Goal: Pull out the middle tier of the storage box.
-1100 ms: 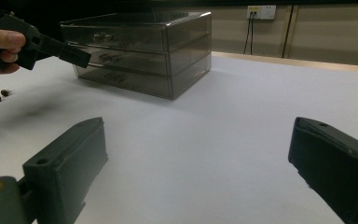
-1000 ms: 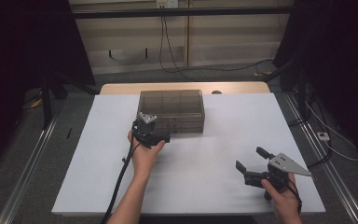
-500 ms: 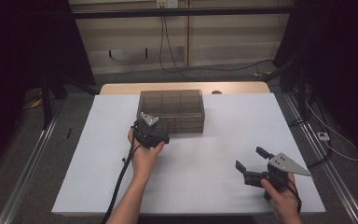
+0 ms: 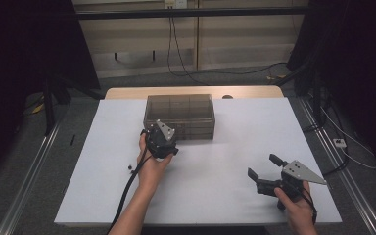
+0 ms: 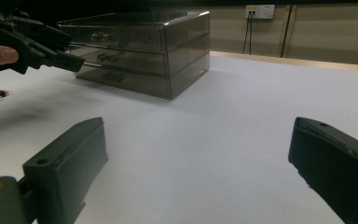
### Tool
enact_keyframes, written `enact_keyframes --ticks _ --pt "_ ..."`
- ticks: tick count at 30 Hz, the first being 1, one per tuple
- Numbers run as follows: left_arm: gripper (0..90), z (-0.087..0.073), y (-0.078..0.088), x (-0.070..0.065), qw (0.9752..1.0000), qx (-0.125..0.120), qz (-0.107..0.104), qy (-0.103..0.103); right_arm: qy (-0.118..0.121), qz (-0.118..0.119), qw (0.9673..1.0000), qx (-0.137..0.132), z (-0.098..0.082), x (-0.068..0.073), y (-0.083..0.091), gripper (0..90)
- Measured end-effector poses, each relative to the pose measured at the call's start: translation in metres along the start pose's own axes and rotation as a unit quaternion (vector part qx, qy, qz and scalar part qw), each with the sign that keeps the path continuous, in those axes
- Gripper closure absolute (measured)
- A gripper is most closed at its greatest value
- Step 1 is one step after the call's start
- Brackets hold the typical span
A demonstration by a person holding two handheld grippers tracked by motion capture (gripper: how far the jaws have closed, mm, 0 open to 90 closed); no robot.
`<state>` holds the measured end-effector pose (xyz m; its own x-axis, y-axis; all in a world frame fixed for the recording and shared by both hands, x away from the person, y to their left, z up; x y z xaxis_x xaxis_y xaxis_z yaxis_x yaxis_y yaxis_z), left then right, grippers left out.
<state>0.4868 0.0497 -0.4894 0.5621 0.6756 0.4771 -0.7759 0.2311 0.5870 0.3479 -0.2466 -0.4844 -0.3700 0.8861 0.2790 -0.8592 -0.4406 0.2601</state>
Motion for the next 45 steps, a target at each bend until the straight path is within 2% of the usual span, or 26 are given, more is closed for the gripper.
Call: enact_keyframes --ticks 5,10,12,17,19,29,34,40,43,45 --pt "28.1 0.002 0.001 0.000 0.9995 -0.007 0.009 -0.030 0.000 0.000 1.0000 0.000 0.000 0.000 0.000 4.0" --pt "32.1 0.004 0.001 -0.002 0.9979 -0.013 0.019 -0.061 0.000 0.000 1.0000 -0.001 0.000 0.000 0.000 4.0" --pt "34.9 0.004 0.002 -0.001 0.9965 -0.012 0.025 -0.079 0.000 0.000 1.0000 -0.001 0.000 0.000 0.000 4.0" --pt "41.4 0.005 0.000 -0.002 0.9941 -0.016 0.027 -0.104 0.000 0.000 1.0000 0.001 0.000 0.000 0.000 4.1" --pt "43.0 0.006 0.000 -0.003 0.9922 -0.019 0.030 -0.119 0.000 0.001 1.0000 0.001 0.000 0.000 0.000 4.0" --pt "49.7 0.008 -0.003 -0.010 0.9897 -0.022 0.020 -0.140 0.001 0.001 1.0000 0.001 0.000 0.000 0.000 4.1" --pt "54.5 0.008 -0.005 -0.014 0.9873 -0.019 0.016 -0.157 0.000 0.001 1.0000 0.001 -0.001 0.000 0.000 4.1" --pt "59.8 0.009 -0.008 -0.018 0.9861 -0.023 0.015 -0.164 0.000 0.001 1.0000 0.001 -0.001 0.000 0.000 4.1" --pt "61.4 0.008 -0.009 -0.018 0.9864 -0.021 0.014 -0.163 -0.002 0.001 1.0000 0.001 -0.001 0.000 0.000 4.1" --pt "62.0 0.010 -0.010 -0.018 0.9854 -0.027 0.018 -0.167 -0.004 0.001 1.0000 0.001 -0.001 0.000 0.000 4.1"
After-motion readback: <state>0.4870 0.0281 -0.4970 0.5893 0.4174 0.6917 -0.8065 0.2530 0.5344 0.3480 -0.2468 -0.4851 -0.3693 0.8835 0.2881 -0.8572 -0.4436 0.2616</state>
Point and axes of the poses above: each handheld gripper's, and its own axes: y roughly backward along the jaws, z roughly out of its top, x roughly to its left, the point moved 9 cm from there along -y, roughly forward along the jaws, and after that the axes turned 11 degrees about -y, right-handed, at the moved point
